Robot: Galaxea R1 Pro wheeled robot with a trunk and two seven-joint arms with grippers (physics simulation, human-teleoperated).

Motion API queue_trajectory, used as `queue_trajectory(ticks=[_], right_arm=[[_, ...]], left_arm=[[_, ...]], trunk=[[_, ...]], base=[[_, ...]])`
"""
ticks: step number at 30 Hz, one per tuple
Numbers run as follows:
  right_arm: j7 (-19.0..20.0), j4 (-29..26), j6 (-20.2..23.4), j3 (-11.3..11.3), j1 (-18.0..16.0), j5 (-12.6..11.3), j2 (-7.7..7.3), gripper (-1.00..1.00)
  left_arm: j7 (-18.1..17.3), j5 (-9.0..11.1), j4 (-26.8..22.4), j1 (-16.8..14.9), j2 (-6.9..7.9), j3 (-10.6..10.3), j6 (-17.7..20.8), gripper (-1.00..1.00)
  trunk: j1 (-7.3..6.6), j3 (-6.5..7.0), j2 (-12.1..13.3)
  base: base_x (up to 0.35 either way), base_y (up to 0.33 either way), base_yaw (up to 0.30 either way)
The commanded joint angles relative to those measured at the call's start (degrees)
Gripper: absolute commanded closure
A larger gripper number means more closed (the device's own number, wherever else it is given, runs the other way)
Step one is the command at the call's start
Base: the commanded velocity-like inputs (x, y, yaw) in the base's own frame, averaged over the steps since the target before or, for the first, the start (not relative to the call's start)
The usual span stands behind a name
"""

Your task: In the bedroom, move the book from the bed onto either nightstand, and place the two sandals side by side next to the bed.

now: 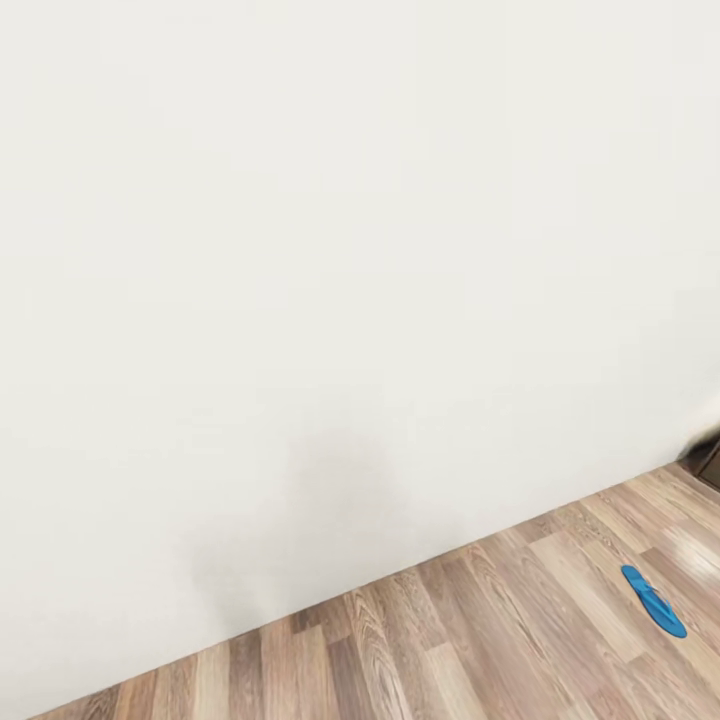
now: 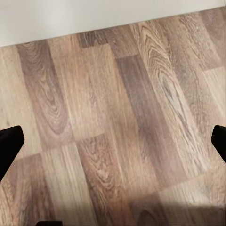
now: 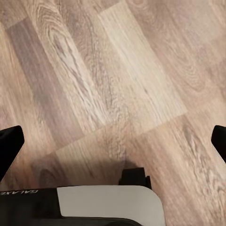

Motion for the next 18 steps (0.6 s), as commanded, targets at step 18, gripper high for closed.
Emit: queue_trajectory(ticks=[18], right_arm=[[0.4,0.1,-0.1,0.0,0.0,-0.6,-0.03,-1.0]], left_arm=[[0.0,0.6,0.0,0.0,0.03,-0.3,-0.2,-1.0]], trunk=[[0.03,-0.05,0.0]], base=[[0.057,0.0,-0.181]])
